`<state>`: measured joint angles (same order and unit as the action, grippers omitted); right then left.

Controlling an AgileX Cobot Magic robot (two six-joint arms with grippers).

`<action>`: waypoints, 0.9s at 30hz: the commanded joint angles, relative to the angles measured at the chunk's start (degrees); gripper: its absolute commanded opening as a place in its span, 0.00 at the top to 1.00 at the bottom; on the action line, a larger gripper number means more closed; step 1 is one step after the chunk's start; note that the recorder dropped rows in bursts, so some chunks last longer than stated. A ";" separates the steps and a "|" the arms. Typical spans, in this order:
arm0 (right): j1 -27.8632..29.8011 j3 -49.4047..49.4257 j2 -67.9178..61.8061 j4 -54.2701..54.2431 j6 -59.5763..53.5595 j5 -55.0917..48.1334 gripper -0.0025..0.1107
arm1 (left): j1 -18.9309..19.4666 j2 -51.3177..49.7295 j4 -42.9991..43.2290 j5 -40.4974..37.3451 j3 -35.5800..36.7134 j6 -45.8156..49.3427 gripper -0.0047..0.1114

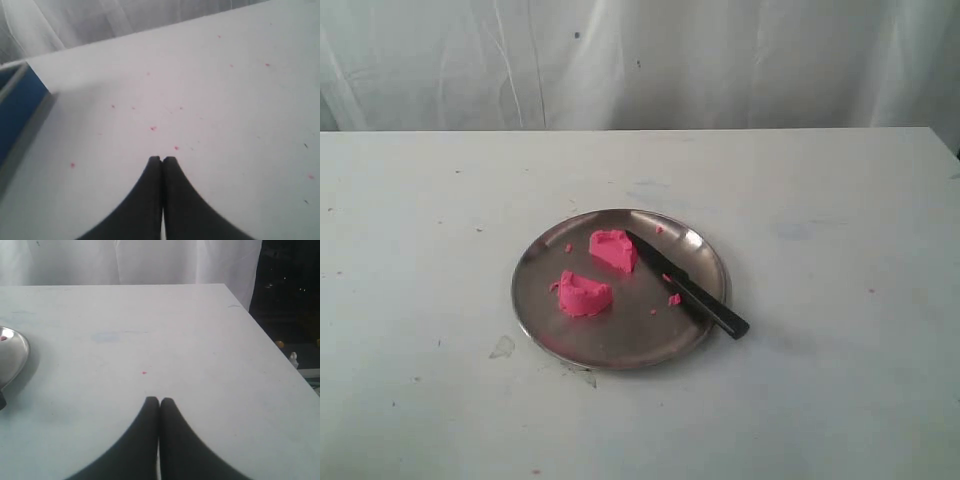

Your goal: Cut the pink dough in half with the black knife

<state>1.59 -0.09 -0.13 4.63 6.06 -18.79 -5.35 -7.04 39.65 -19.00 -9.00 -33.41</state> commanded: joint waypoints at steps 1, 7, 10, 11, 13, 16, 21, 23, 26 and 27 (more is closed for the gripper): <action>0.19 0.09 0.13 -0.17 -0.36 0.36 0.98 | 0.59 3.51 -16.08 -2.89 5.57 9.66 0.96; 0.19 0.09 0.13 -0.17 -0.36 0.36 0.98 | 4.98 3.68 -21.54 3.21 9.00 17.82 0.96; 0.19 0.09 0.13 -0.17 -0.36 0.36 0.98 | 6.75 4.83 -25.01 4.84 9.00 17.83 0.96; 0.19 0.09 0.13 -0.17 -0.36 0.36 0.98 | 7.24 5.56 -25.92 5.12 9.00 18.06 0.96; 0.19 0.09 0.13 -0.17 -0.36 0.36 0.98 | 8.45 7.04 -27.94 7.28 9.00 21.62 0.96; 0.19 0.09 0.13 -0.17 -0.36 0.36 0.98 | 9.81 7.04 -31.26 14.99 9.00 32.32 0.96; 0.19 0.09 0.13 -0.17 -0.36 0.36 0.98 | 9.53 7.04 -36.43 14.58 9.00 37.52 0.96; 0.19 0.09 0.13 -0.17 -0.36 0.36 0.98 | 9.18 7.04 -38.99 6.00 9.00 30.22 0.96; 0.19 0.09 0.13 -0.17 -0.36 0.36 0.98 | 9.18 7.04 -38.53 1.96 9.00 23.79 0.96; 0.19 0.09 0.13 -0.17 -0.36 0.36 0.98 | 9.18 7.04 -38.53 1.96 9.00 22.78 0.96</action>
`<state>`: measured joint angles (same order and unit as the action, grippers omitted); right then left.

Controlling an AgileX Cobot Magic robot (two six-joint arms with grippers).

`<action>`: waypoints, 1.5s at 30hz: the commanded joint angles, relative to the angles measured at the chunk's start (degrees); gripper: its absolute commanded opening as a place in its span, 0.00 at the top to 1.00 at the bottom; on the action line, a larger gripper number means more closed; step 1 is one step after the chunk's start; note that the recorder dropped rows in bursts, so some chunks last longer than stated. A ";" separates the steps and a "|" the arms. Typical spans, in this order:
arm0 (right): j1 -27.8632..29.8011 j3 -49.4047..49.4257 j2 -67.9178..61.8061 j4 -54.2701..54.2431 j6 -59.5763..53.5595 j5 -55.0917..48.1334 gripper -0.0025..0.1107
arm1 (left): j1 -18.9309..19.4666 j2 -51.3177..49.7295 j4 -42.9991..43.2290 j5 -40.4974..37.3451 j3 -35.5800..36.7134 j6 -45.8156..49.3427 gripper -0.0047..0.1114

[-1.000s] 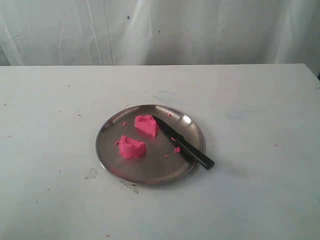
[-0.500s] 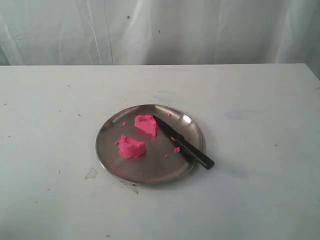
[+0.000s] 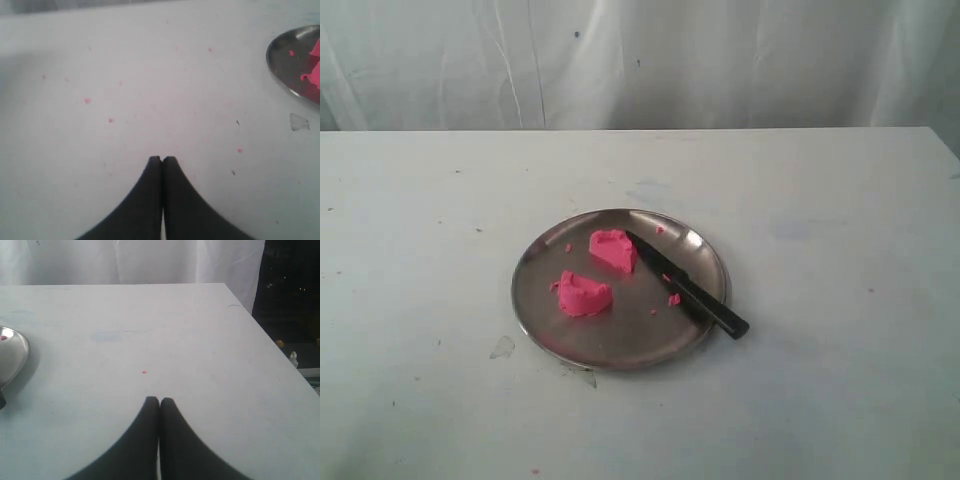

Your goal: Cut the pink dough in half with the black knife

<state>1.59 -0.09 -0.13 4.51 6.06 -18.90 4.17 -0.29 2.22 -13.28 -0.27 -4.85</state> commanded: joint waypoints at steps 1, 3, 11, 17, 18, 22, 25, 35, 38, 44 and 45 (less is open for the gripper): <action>0.19 0.09 0.13 -0.06 -0.36 0.47 0.98 | -0.33 0.29 -1.09 -3.76 0.27 -6.76 0.96; 0.19 0.09 0.13 -0.06 -0.36 0.47 0.98 | -0.33 0.29 -1.09 -3.76 0.27 -7.74 0.96; 0.19 0.09 0.13 -0.06 -0.36 0.47 0.98 | -0.33 0.29 -0.51 -2.79 0.27 -6.67 0.96; 0.19 0.09 0.13 -0.06 -0.36 0.47 0.98 | -0.33 0.29 -0.51 -2.79 0.27 -6.67 0.96; 0.19 0.09 0.13 -0.06 -0.36 0.47 0.98 | -0.33 0.29 -0.51 -2.79 0.27 -6.67 0.96; 0.19 0.09 0.13 -0.06 -0.36 0.47 0.98 | -0.33 0.29 -0.51 -2.66 0.27 -6.77 0.96; 0.19 0.09 0.13 -0.06 -0.36 0.47 0.98 | -0.33 0.29 -0.51 -2.66 0.27 -6.77 0.96; 0.19 0.09 0.13 -0.06 -0.36 0.47 0.98 | -0.33 0.29 -0.51 -2.66 0.27 -6.77 0.96; 0.19 0.09 0.13 -0.06 -0.36 0.47 0.98 | -0.33 0.29 -0.51 -2.66 0.27 -6.77 0.96; 0.19 0.09 0.13 -0.06 -0.36 0.47 0.98 | -0.33 0.29 -0.51 -2.66 0.27 -6.77 0.96; 0.19 0.09 0.13 -0.06 -0.36 0.47 0.98 | -0.33 0.29 -0.51 -2.66 0.27 -6.77 0.96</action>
